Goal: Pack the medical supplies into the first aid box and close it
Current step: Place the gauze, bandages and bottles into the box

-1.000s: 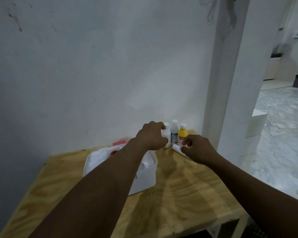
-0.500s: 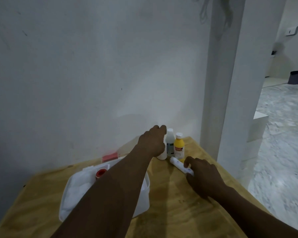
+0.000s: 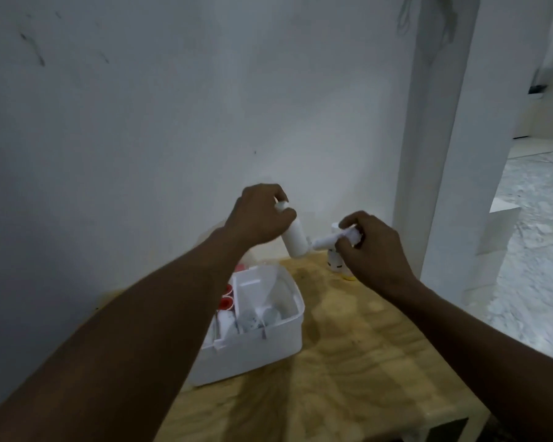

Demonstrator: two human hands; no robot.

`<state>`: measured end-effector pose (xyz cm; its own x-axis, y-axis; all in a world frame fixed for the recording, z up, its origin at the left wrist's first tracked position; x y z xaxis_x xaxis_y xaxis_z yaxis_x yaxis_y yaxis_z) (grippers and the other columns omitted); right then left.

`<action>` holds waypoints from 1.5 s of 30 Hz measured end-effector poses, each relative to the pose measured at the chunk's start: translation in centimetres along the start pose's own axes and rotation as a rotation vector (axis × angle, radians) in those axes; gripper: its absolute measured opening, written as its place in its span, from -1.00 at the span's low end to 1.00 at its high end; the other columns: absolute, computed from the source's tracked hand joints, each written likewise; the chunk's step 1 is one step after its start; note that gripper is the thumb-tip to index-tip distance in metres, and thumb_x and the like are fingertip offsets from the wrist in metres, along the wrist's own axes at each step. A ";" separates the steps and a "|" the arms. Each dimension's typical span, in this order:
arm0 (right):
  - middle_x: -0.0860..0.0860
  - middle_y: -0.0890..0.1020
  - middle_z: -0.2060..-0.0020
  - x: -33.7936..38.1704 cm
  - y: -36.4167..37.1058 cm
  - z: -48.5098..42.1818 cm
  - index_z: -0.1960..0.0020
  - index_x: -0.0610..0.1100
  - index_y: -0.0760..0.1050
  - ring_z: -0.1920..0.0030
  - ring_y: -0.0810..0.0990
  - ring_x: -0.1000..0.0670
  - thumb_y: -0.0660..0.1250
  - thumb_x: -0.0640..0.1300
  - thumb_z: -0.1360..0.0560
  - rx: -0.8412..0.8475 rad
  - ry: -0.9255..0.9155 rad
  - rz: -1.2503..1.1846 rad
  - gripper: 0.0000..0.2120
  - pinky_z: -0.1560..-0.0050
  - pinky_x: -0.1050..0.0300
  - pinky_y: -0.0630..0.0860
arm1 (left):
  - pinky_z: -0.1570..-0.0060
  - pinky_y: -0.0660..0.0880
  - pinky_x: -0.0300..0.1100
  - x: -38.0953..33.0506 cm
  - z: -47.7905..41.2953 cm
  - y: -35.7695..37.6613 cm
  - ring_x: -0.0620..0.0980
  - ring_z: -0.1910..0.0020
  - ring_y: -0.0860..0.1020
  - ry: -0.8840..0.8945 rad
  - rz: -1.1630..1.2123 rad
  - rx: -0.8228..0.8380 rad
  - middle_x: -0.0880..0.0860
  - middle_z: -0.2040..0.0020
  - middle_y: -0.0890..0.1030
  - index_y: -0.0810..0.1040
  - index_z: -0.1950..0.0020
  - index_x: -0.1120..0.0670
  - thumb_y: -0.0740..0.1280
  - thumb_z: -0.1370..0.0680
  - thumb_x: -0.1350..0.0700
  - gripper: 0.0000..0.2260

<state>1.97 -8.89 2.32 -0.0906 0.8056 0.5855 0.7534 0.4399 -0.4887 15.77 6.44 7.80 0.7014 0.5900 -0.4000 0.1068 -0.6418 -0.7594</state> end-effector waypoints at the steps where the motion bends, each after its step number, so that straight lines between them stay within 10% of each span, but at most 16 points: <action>1: 0.04 0.58 0.18 1.4 0.0 -0.2 -0.04 -0.08 0.52 0.23 0.54 0.08 0.37 -0.10 -0.46 0.009 -0.009 -0.032 -0.83 0.27 0.21 0.43 | 0.03 0.49 -0.18 0.5 0.3 -1.4 0.01 0.04 0.55 -0.016 -0.008 -0.010 0.02 0.02 0.61 0.68 -0.08 0.07 0.43 -0.45 0.03 -0.76; 10: 0.05 0.60 0.29 9.7 4.2 1.9 0.11 -0.02 0.42 0.27 0.56 0.03 0.39 -0.06 -0.37 0.269 -0.113 -0.057 -0.82 0.22 -0.06 0.57 | 0.38 0.55 -0.26 3.8 5.0 -5.9 -0.03 0.34 0.67 -0.071 0.000 0.130 0.05 0.10 0.64 0.67 -0.02 0.12 0.44 -0.48 0.09 -0.83; 45: 0.04 0.72 0.12 8.5 10.8 6.6 0.01 -0.03 0.66 0.13 0.66 0.05 0.31 -0.08 -0.45 0.589 -0.112 0.044 -0.81 0.03 -0.04 0.63 | -0.08 0.59 -0.10 7.7 9.3 2.9 0.00 -0.04 0.62 -0.169 -0.033 0.529 0.00 -0.08 0.71 0.72 -0.07 -0.01 0.32 -0.57 0.07 -0.81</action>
<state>5.04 5.32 -2.33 -0.1600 0.8510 0.5002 0.2730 0.5251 -0.8061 14.87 13.69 -2.27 0.5759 0.7043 -0.4151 -0.2723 -0.3136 -0.9097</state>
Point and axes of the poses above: each hand's wrist, its own z-axis away from the middle knuckle, its own y-axis out of the palm, x = y × z, the point moved 10 cm from there along -z, towards the middle knuckle
